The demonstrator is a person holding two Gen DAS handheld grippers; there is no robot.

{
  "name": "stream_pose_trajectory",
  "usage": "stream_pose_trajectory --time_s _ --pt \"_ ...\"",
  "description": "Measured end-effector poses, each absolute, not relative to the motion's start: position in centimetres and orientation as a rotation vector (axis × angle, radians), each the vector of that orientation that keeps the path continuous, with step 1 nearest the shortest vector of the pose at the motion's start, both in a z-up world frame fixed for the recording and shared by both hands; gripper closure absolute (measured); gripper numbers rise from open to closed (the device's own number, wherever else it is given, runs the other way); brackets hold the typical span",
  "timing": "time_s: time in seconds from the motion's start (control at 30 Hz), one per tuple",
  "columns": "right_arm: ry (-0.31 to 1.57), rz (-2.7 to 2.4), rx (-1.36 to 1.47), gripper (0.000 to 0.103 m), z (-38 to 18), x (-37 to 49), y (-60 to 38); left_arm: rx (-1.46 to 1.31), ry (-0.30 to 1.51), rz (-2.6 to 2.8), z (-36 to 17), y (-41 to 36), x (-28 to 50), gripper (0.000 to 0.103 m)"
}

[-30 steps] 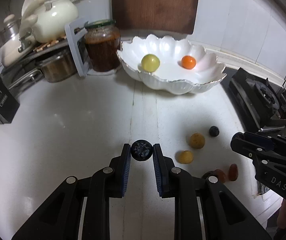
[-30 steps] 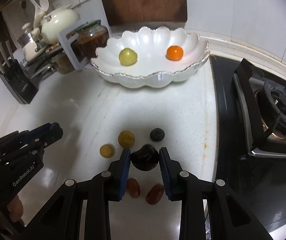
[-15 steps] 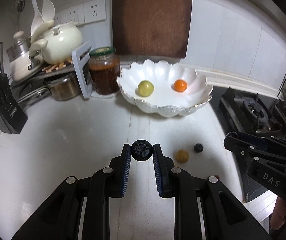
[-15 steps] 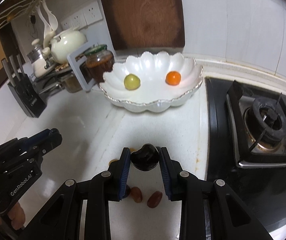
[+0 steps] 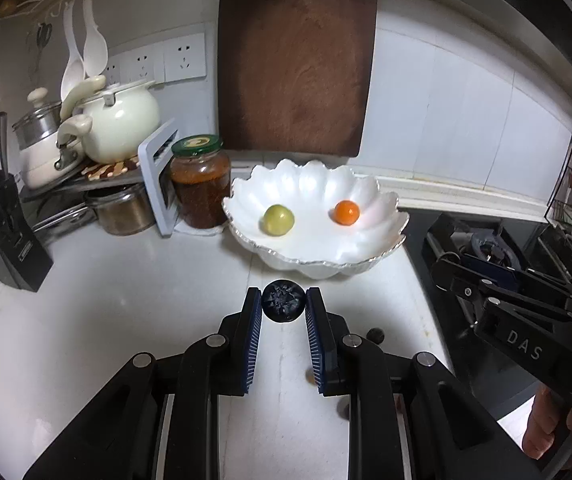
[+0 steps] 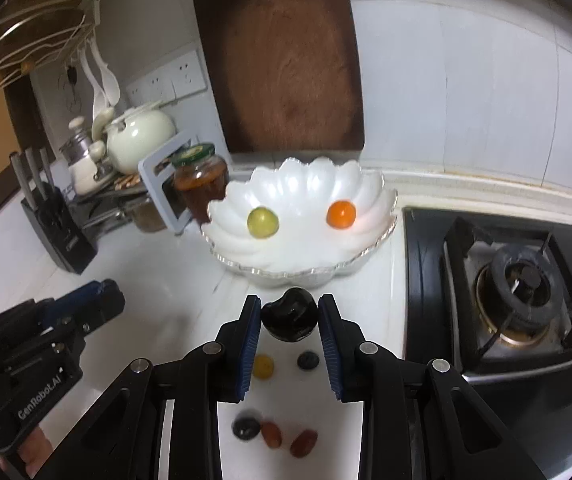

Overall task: Organize fruits
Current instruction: 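Carry the blueberry and dark plum in both tools over the white bowl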

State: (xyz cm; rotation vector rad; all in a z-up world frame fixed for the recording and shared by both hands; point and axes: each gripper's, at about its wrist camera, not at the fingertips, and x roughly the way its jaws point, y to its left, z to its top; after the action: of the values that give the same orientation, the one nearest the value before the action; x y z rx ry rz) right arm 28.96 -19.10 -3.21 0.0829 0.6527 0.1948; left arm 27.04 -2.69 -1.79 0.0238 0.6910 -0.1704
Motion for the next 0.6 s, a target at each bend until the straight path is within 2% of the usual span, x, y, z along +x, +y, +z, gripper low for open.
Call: stream_pose_trajectory --time_s 0.6 --pt "0.613 0.159 0.071 0.072 -1.7 34.3 -20.8 0.025 0.645 -0.145 -0.4 -4.8 32.8 0.080"
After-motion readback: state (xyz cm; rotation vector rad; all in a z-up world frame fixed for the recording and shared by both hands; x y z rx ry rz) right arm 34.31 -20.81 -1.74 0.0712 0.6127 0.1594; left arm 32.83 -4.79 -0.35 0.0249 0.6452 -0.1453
